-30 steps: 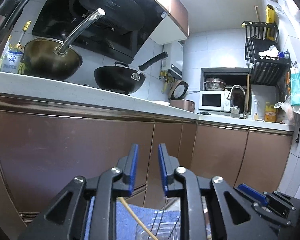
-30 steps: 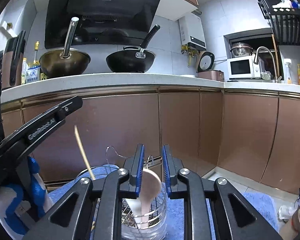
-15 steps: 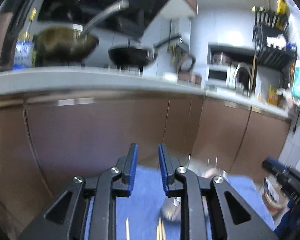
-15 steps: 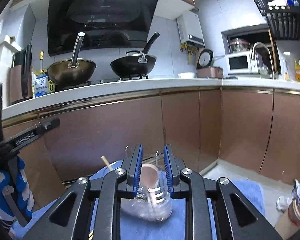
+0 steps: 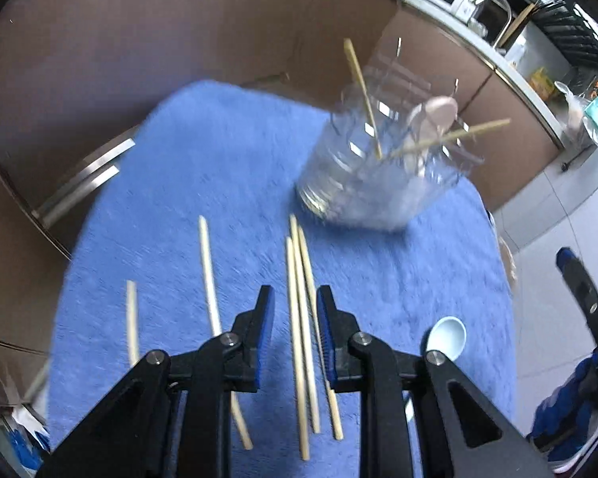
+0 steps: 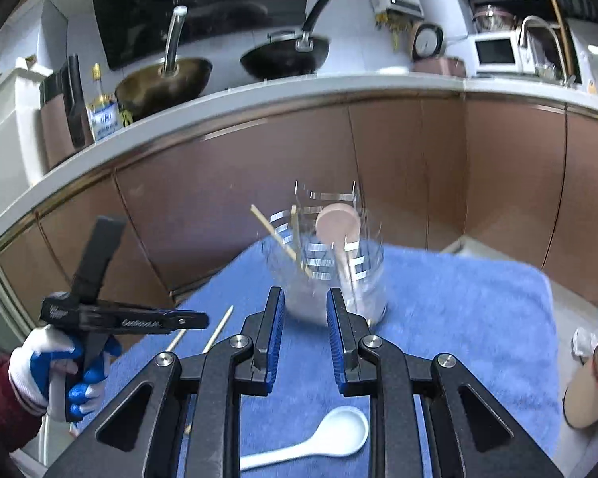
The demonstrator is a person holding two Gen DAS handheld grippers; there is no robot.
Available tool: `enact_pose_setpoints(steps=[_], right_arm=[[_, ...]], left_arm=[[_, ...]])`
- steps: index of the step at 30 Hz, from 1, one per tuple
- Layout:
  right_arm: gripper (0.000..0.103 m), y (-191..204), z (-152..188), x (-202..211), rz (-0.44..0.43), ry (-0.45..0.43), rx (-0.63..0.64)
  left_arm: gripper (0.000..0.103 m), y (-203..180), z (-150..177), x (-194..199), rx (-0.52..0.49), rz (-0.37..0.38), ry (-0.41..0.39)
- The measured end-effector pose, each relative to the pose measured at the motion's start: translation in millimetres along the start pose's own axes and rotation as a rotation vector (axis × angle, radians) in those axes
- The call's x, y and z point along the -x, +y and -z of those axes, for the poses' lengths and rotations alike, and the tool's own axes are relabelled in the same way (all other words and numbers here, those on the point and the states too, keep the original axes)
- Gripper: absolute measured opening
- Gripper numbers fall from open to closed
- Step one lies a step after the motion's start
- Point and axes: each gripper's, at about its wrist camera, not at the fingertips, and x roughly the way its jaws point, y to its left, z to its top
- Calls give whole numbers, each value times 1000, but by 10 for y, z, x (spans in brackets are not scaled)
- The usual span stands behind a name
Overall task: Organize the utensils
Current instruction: 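Move both tools back down toward the remaining utensils, then grasp a third chopstick with the left tool while the right tool grasps a white spoon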
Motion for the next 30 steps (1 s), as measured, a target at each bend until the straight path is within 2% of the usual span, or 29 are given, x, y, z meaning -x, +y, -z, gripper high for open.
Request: enact_pose_setpoints(steps=[5, 9, 19, 30], right_arm=[[22, -74, 150, -117, -8, 55, -15], [22, -181, 249, -228, -17, 75, -45], [22, -466, 374, -538, -13, 128, -99], [22, -548, 430, -681, -21, 153, -111]], left_arm=[[20, -20, -168, -248, 6, -12, 58], [20, 12, -379, -456, 6, -38, 61], [19, 28, -714, -911, -18, 2, 69], [12, -43, -727, -1104, -44, -27, 99]])
